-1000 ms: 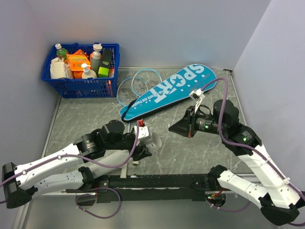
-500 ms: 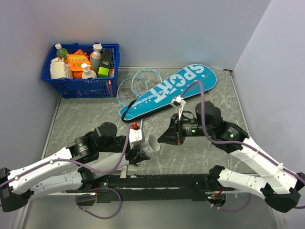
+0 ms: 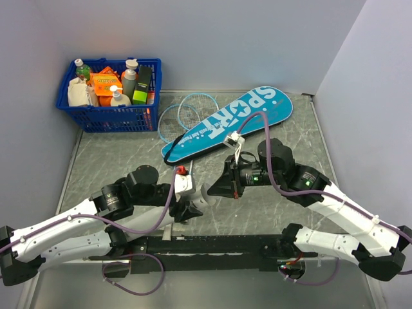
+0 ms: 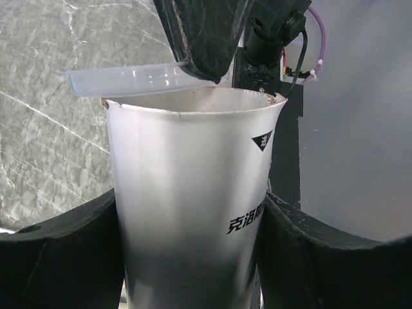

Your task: Pack up the badminton gear

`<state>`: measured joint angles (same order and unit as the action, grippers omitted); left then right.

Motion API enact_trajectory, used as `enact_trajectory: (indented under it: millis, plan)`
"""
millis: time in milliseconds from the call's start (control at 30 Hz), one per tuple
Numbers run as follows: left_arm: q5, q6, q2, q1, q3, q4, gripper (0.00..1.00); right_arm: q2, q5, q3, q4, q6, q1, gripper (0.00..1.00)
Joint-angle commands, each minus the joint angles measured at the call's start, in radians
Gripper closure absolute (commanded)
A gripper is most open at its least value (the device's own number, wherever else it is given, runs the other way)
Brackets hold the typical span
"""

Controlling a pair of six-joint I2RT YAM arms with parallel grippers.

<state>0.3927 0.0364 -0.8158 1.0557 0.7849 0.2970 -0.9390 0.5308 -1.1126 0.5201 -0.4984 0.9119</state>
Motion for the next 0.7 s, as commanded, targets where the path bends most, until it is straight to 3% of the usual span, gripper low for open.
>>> enact_trajectory:
  millis: [0, 667]
  plan:
    - [0.015, -0.063, 0.007, 0.009, -0.003, -0.009, 0.99, 0.002, -0.005, -0.047, -0.052, -0.006, 0.021, 0.98]
    - [-0.023, -0.070, 0.024, 0.010, -0.006, -0.016, 0.99, -0.012, -0.028, -0.030, -0.088, -0.028, 0.099, 1.00]
